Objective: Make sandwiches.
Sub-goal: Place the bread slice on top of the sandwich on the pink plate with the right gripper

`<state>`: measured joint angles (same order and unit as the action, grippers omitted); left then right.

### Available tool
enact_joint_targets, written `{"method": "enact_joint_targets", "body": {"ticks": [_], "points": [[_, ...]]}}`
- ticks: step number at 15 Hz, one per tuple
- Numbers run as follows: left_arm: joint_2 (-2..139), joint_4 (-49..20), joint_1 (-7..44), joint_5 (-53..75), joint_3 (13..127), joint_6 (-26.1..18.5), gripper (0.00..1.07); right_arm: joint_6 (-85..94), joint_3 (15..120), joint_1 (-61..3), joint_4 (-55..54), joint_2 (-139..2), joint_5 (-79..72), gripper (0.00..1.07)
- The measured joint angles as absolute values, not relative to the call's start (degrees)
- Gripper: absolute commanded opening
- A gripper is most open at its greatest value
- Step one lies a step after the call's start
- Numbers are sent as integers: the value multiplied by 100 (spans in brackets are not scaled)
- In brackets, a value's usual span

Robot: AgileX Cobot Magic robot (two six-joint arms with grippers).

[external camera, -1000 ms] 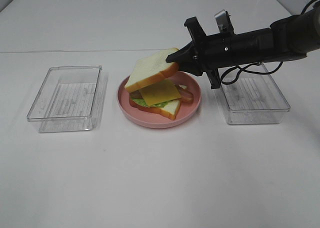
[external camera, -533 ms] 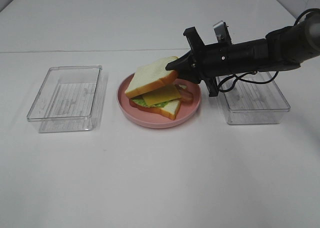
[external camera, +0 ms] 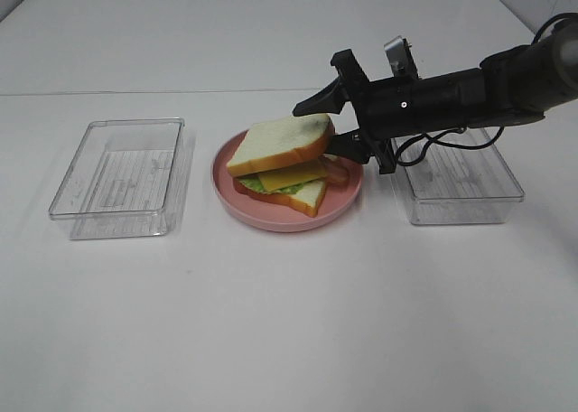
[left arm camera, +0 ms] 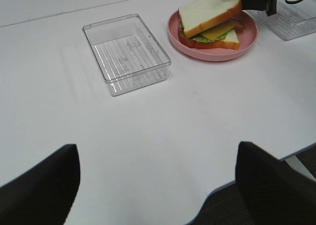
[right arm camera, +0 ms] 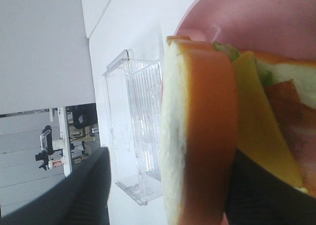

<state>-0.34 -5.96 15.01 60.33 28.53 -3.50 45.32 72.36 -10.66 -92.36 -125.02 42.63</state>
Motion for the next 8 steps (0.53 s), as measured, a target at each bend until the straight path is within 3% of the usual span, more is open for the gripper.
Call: {"method": "enact_joint_targets", "body": {"ticks": [4,8], "points": [[-34,-596,1501,6033,2853,-350,81,4062,7236,-1066,-8537,-12296,4274,77],[-34,-596,1501,6033,2853,-350,81,3501,7236,-1066,-7580,-12141,4286,77]]}}
